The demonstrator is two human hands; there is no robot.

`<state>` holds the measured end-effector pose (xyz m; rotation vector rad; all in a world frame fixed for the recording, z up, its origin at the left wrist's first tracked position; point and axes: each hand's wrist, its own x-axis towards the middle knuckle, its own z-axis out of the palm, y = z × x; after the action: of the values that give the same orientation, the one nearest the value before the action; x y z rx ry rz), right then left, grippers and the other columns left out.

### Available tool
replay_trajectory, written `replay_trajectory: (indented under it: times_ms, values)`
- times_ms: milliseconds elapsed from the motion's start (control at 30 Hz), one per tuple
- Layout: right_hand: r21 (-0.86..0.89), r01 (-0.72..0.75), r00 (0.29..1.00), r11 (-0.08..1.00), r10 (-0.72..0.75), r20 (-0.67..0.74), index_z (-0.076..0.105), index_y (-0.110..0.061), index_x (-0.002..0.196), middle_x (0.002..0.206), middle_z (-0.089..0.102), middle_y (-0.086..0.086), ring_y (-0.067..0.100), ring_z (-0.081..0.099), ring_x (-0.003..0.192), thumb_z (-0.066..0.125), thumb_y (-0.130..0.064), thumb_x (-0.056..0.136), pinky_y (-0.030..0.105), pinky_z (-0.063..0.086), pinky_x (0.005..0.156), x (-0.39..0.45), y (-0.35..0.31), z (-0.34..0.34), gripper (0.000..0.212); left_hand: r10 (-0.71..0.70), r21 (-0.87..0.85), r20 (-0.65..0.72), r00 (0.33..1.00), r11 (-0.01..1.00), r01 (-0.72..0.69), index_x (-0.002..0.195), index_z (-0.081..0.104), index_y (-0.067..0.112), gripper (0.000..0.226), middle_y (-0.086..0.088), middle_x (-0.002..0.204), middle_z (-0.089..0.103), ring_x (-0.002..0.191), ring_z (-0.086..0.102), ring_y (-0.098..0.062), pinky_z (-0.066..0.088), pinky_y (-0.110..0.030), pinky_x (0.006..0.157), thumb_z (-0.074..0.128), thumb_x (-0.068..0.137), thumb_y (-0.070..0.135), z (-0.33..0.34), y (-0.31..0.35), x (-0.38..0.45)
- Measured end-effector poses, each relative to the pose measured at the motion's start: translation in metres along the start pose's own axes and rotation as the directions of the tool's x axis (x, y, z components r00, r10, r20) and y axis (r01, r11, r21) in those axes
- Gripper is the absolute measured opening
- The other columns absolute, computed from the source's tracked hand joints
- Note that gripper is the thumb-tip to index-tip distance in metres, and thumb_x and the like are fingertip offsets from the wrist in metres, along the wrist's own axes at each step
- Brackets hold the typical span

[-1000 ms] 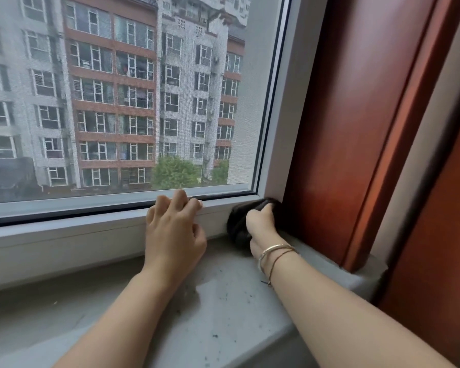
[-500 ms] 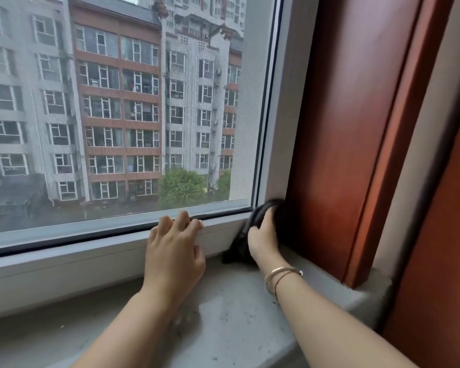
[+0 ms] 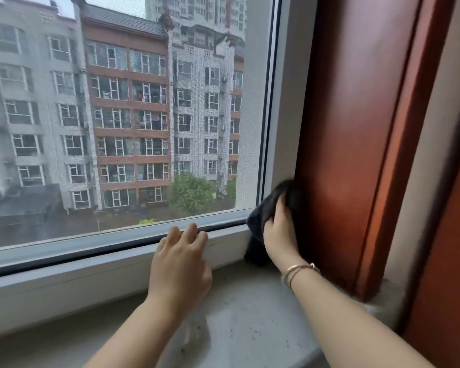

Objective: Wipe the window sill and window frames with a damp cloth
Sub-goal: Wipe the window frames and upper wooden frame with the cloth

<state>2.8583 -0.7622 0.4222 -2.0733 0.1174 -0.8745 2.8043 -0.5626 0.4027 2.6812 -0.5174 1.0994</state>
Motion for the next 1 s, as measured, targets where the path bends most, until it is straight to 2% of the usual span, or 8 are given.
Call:
replay_trajectory:
  times_ms: [100,200,333,500,600,700,833,1000]
  values:
    - [-0.040,0.128,0.987,0.991,-0.131,-0.095,0.002,-0.025,0.152,0.155,0.018,0.013,0.029,0.018,0.143,0.038,-0.001,0.092,0.035,0.013,0.116,0.038,-0.034,-0.012,0.073,0.017,0.002,0.006,1.000,1.000,-0.017,0.079,0.062,0.017,0.030,0.002,0.089,0.058,0.078,0.051,-0.024,0.050,-0.034,0.063,0.071,0.051,0.014,-0.001,0.000,0.003]
    - [-0.081,0.191,0.976,0.978,-0.199,-0.091,0.000,-0.024,0.152,0.155,0.016,0.015,0.032,0.016,0.143,0.038,0.001,0.090,0.042,0.017,0.117,0.048,-0.039,-0.019,0.077,0.025,0.018,0.026,0.999,1.000,-0.025,0.078,0.063,0.017,0.032,0.001,0.087,0.059,0.076,0.053,-0.024,0.050,-0.033,0.061,0.073,0.048,0.014,-0.002,0.001,0.002]
    - [-0.165,0.238,0.969,0.957,-0.246,-0.033,0.000,-0.020,0.152,0.144,0.032,0.019,0.033,0.025,0.138,0.040,0.004,0.088,0.036,0.021,0.114,0.028,-0.017,-0.018,0.079,0.046,0.041,0.067,0.997,0.998,-0.049,0.073,0.062,0.018,0.029,0.002,0.084,0.061,0.074,0.057,-0.024,0.052,-0.033,0.060,0.073,0.046,0.016,-0.008,0.005,0.005]
    - [-0.260,0.197,0.980,0.945,-0.193,0.042,-0.005,-0.017,0.151,0.137,0.040,0.019,0.031,0.034,0.130,0.040,0.002,0.088,0.032,0.026,0.109,0.002,0.012,-0.009,0.079,0.147,0.108,0.112,0.983,0.981,-0.159,0.058,0.057,0.020,0.020,0.005,0.065,0.055,0.071,0.059,-0.022,0.053,-0.031,0.064,0.072,0.046,0.016,-0.031,0.015,0.025]
    - [-0.246,0.220,0.975,0.944,-0.210,0.067,-0.009,-0.019,0.150,0.146,0.032,0.015,0.028,0.030,0.134,0.042,-0.002,0.091,0.031,0.023,0.111,0.012,-0.001,-0.020,0.080,0.163,0.068,0.083,0.983,0.983,-0.169,0.075,0.064,0.020,0.018,0.007,0.078,0.061,0.088,0.058,-0.019,0.051,-0.030,0.079,0.069,0.058,0.016,-0.051,0.029,0.048]
    - [-0.207,0.313,0.949,0.927,-0.315,0.025,-0.009,-0.022,0.151,0.150,0.026,0.015,0.030,0.023,0.138,0.042,-0.002,0.090,0.034,0.020,0.113,0.049,-0.039,-0.043,0.082,0.204,0.026,0.028,0.979,0.978,-0.205,0.113,0.057,0.020,0.030,0.008,0.113,0.055,0.119,0.041,-0.015,0.032,-0.028,0.105,0.049,0.084,0.017,-0.077,0.052,0.089]
    - [-0.236,0.433,0.889,0.870,-0.456,-0.051,-0.008,-0.023,0.151,0.153,0.021,0.018,0.036,0.018,0.141,0.044,-0.006,0.089,0.044,0.022,0.115,0.131,-0.110,-0.081,0.083,0.268,-0.057,-0.102,0.958,0.960,-0.275,0.122,0.052,0.020,0.034,0.007,0.122,0.053,0.124,0.036,-0.013,0.029,-0.028,0.109,0.043,0.089,0.018,-0.119,0.081,0.158]
    - [-0.249,0.441,0.888,0.862,-0.460,-0.022,-0.007,-0.020,0.151,0.150,0.024,0.022,0.037,0.018,0.141,0.048,-0.010,0.091,0.044,0.020,0.116,0.153,-0.132,-0.096,0.082,0.139,-0.198,-0.172,0.975,0.965,-0.172,0.125,0.052,0.017,0.035,0.004,0.128,0.053,0.127,0.037,-0.015,0.032,-0.029,0.107,0.043,0.091,0.014,-0.157,0.104,0.212]
